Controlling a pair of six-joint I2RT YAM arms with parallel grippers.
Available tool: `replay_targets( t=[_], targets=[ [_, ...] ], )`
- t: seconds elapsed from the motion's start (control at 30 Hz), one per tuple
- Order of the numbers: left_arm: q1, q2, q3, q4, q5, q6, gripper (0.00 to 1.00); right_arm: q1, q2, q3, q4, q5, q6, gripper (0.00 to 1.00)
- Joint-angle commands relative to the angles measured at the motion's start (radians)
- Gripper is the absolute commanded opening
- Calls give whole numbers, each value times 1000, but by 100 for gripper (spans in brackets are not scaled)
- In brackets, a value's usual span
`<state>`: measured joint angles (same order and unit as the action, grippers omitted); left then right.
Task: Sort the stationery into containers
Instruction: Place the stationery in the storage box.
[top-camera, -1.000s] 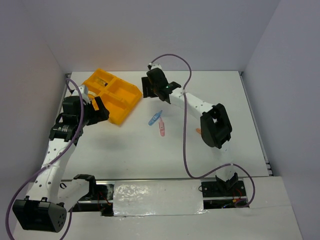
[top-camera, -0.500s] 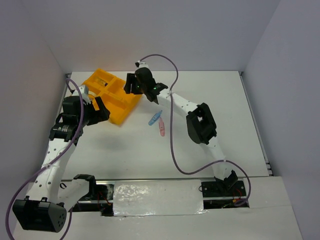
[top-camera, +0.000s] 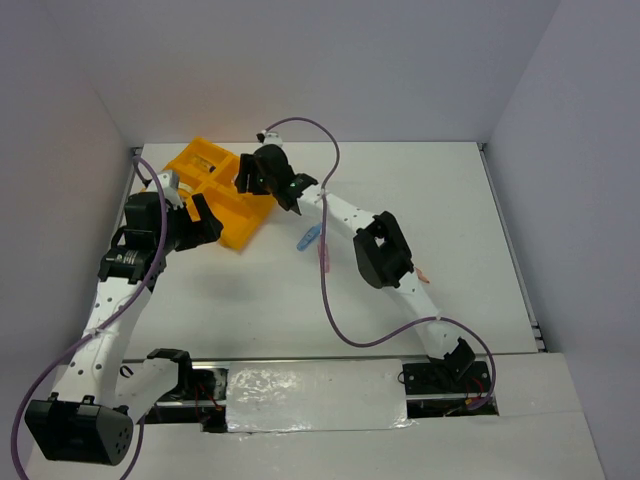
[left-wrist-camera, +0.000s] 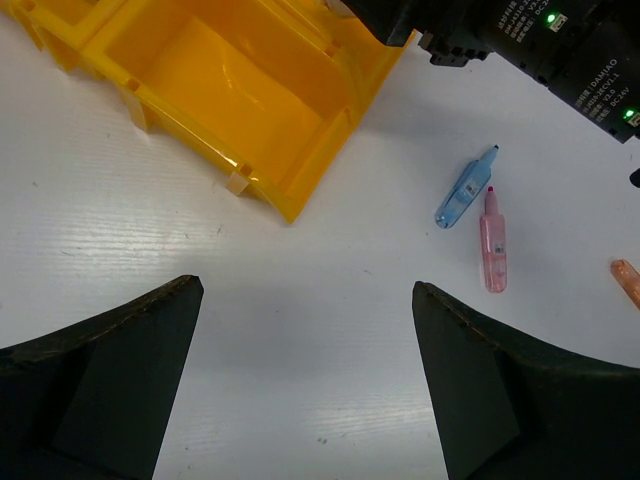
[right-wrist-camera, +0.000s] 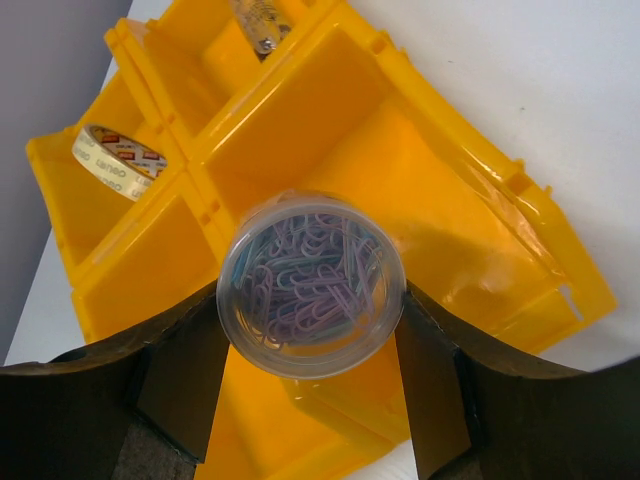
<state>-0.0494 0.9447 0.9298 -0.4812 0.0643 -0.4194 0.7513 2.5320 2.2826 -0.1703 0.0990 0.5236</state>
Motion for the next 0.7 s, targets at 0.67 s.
replay_targets(
  t=[0.67],
  targets=[
    [-4,-26,33,26,22,13,99,10,-41,57,-37,91,-48,78]
  ],
)
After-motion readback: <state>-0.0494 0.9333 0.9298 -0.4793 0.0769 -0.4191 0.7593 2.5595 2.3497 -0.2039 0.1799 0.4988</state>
